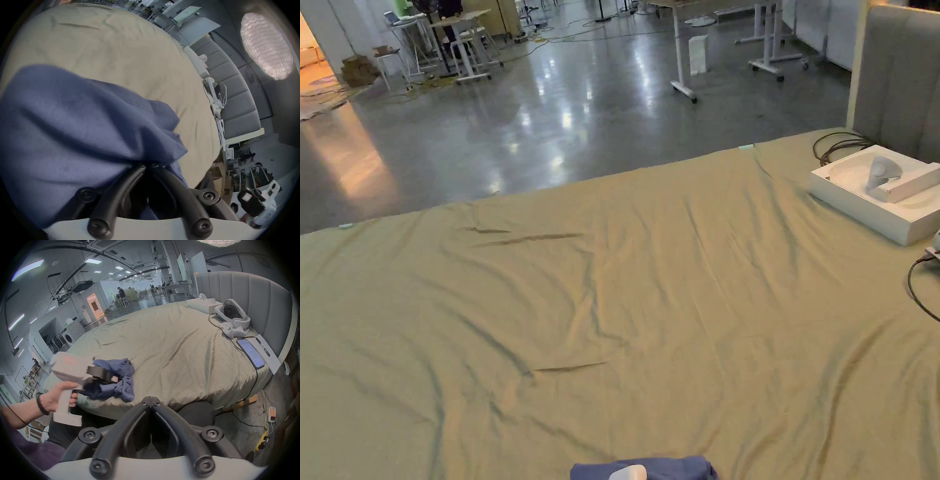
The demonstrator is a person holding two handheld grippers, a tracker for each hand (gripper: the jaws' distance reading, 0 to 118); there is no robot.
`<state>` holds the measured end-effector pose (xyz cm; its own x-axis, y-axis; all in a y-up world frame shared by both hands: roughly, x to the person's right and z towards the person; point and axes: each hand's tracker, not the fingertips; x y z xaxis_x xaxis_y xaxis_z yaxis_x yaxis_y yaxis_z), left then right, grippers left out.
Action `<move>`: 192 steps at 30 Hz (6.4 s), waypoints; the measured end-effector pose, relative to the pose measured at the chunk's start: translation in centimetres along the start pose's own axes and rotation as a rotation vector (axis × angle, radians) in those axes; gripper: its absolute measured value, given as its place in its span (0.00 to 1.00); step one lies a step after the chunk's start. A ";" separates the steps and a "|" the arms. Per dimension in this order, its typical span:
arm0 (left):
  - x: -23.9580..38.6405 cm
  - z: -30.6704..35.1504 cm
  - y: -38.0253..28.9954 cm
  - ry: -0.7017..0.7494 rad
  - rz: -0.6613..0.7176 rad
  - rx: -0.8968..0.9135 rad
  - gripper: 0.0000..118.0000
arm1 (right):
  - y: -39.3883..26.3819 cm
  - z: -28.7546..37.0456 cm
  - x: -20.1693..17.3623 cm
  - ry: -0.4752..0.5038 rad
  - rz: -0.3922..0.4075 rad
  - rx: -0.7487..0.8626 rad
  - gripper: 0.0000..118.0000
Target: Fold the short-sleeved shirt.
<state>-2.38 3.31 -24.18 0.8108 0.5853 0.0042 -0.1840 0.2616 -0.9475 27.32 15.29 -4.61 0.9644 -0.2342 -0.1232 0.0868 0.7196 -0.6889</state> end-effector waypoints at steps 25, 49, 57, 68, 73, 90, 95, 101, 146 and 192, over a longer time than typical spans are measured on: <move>-10.3 18.4 -3.8 -0.214 0.133 0.385 0.59 | 3.5 -22.7 -6.0 0.278 0.009 -0.338 0.00; -11.0 9.6 0.7 -0.246 0.168 0.188 0.24 | 4.2 -20.6 -4.6 0.343 -0.183 -0.348 0.00; -13.6 22.2 2.5 -0.292 0.137 0.344 0.24 | 5.2 -13.4 -3.6 0.448 -0.244 -0.179 0.00; -35.1 39.4 6.0 0.181 0.449 0.417 0.24 | 4.1 -13.9 -2.2 0.333 -0.224 -0.279 0.00; -38.4 38.6 7.7 0.391 0.463 0.400 0.48 | 4.2 -14.3 -4.0 0.328 -0.257 -0.311 0.00; -6.5 47.7 2.3 0.322 -0.381 0.924 0.61 | 13.6 -6.3 -6.9 0.255 -0.001 0.140 0.00; 0.9 41.8 -0.8 0.396 -0.470 1.055 0.55 | 16.2 -2.0 -7.4 0.183 0.065 0.363 0.00; 4.4 35.8 -2.2 0.260 -0.352 1.047 0.32 | 17.0 -0.2 -8.9 0.096 0.200 0.508 0.00; 6.5 36.3 -7.9 0.488 -0.459 1.142 0.82 | 14.8 1.7 -11.2 0.056 0.288 0.599 0.95; 6.4 36.7 -7.7 0.462 -0.435 1.147 0.86 | 17.4 1.7 -12.0 0.062 -0.007 0.505 1.00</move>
<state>-16.21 33.22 -5.11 0.9956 0.0322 -0.0875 -0.0397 0.9955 -0.0859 17.68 31.71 -13.89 0.9480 -0.2673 -0.1725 0.2179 0.9406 -0.2603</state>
